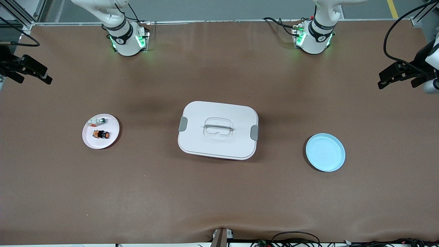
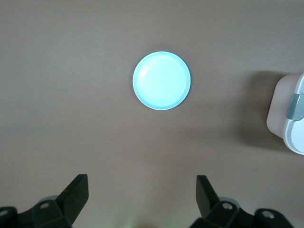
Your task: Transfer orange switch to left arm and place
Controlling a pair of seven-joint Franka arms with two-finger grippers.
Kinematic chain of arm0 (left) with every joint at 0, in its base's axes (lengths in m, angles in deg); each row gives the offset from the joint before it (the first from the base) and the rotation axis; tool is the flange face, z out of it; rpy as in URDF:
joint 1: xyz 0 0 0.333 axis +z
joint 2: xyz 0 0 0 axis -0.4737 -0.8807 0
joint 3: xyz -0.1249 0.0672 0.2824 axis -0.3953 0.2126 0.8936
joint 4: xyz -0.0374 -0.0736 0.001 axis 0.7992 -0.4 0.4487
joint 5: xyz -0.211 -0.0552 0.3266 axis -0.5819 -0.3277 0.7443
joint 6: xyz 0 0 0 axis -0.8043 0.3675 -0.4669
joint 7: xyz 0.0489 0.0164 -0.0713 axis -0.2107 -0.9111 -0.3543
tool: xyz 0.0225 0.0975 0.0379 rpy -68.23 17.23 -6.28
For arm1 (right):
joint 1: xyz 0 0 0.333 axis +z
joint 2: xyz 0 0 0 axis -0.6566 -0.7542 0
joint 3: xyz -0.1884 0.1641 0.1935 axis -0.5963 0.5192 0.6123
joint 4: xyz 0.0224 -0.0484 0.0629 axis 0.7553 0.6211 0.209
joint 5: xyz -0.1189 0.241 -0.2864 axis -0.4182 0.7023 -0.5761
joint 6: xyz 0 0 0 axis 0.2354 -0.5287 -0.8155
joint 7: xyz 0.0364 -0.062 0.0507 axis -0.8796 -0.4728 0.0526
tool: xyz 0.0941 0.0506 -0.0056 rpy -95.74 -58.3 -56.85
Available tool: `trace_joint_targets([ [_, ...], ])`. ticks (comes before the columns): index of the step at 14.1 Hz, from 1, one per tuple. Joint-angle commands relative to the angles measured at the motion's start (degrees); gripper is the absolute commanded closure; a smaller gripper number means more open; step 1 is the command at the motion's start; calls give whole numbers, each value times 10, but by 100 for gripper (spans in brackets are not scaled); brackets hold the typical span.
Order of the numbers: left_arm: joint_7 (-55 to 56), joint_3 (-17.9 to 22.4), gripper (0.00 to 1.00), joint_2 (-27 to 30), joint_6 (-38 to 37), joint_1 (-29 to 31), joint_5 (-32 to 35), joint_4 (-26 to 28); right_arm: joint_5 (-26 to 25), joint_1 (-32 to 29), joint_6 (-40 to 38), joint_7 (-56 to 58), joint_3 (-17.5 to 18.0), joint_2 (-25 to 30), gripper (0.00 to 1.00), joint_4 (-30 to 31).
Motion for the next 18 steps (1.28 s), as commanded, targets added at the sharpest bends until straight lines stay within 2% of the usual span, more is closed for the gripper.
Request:
trace_joint_targets([
  [1,3,0,0,7,-6,1,-10,4,1,-6,-11,-9,4,2,0,-13],
  [5,3,0,0,6,-6,1,-10,4,2,-8,-36,-15,2,-11,0,-15],
  [8,3,0,0,6,-6,1,-10,5,-1,-7,-54,-8,3,-67,0,-29],
  [10,3,0,0,6,-6,1,-10,7,-5,-8,-53,-8,3,-75,0,-31],
  [13,3,0,0,6,-6,1,-10,9,-5,-12,-50,-8,2,-137,0,-40],
  [15,3,0,0,4,-5,1,-9,8,-9,-12,-53,-9,1,-155,0,-58],
  [18,2,-1,0,3,-3,1,-9,7,-65,-6,-46,-17,2,-167,0,-39],
])
